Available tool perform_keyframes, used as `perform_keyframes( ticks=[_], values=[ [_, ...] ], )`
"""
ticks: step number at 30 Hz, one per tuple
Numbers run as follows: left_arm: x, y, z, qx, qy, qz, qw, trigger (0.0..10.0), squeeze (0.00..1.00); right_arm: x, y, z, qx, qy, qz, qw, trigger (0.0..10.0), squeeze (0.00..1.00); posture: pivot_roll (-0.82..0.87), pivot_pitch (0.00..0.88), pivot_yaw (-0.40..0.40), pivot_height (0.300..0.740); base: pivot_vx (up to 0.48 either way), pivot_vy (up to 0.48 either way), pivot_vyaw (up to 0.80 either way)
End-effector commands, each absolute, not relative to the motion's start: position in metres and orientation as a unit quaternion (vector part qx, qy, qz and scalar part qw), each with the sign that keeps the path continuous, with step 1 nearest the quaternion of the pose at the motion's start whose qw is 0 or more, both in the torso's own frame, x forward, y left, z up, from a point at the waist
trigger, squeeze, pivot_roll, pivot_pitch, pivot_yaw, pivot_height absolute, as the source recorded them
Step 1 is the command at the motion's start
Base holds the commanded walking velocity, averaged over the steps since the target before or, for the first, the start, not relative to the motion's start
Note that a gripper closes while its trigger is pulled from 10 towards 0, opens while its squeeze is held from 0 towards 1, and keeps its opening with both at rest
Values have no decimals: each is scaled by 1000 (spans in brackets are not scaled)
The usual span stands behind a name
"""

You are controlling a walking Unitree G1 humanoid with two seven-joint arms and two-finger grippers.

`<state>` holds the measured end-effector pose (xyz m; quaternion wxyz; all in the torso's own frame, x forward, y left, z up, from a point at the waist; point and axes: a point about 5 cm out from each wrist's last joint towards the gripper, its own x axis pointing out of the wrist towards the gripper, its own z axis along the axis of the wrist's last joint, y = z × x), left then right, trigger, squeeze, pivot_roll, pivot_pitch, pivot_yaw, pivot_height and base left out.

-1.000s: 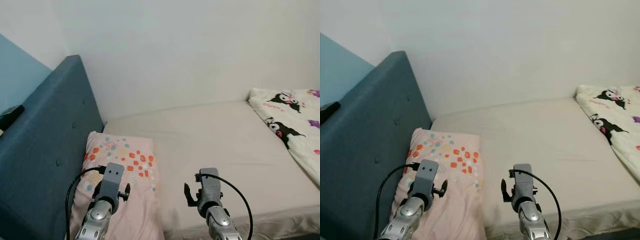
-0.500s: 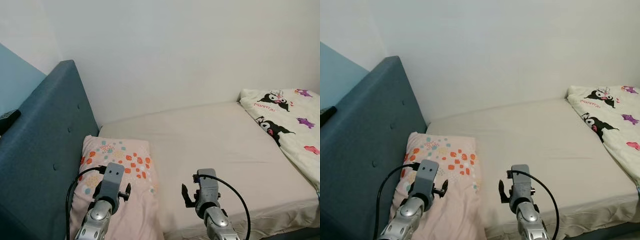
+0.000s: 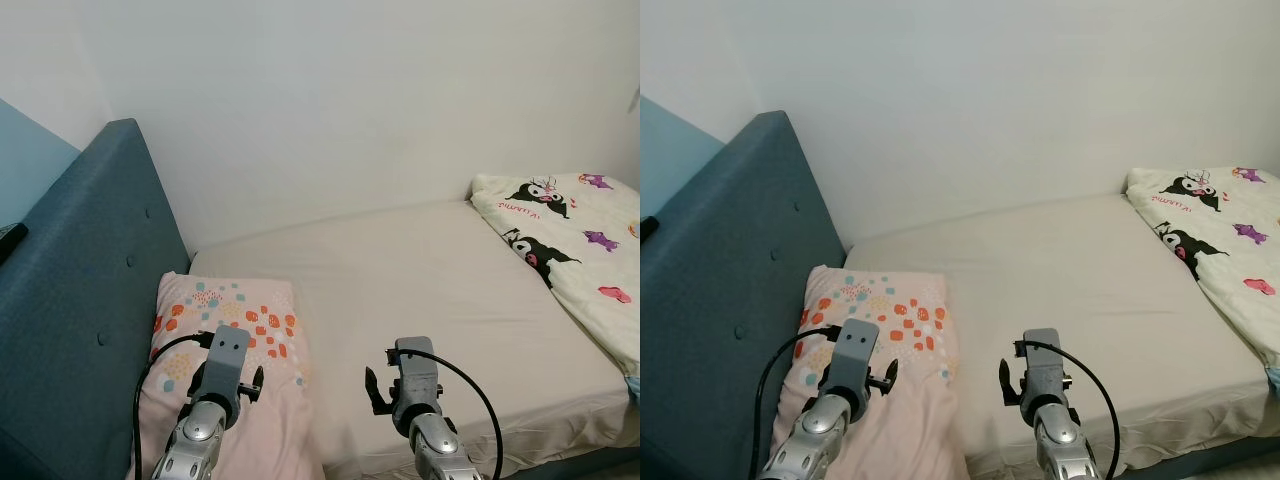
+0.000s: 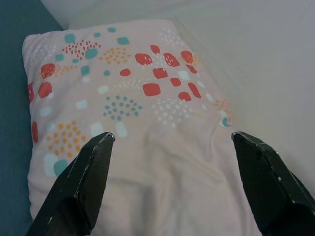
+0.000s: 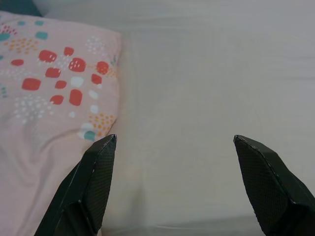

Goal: Clean up the room

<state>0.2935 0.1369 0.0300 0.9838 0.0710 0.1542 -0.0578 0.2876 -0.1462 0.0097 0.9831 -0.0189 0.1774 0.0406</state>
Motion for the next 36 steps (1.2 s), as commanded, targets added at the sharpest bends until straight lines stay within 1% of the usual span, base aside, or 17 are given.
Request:
perform_keyframes(
  ticks=[1,20,25,29,36],
  values=[
    [290,140,27,66,156,-49,984,10000,0,287,-140,9,-25,175,57,983,10000,0,-23,0,15,740,0,0,800],
    [287,141,28,60,157,-46,985,10000,0,288,-136,12,-25,167,68,983,10000,0,-21,0,11,740,0,0,800],
    [288,140,28,60,156,-46,985,10000,0,288,-138,13,-15,158,65,985,10000,0,-21,0,13,740,0,0,0],
    [288,141,28,64,156,-45,985,10000,0,287,-135,14,-12,158,78,984,10000,0,-23,0,15,740,0,0,0],
    [289,141,29,63,154,-45,985,10000,0,288,-133,16,-4,150,84,985,10000,0,-23,1,16,740,0,0,-800]
  ],
)
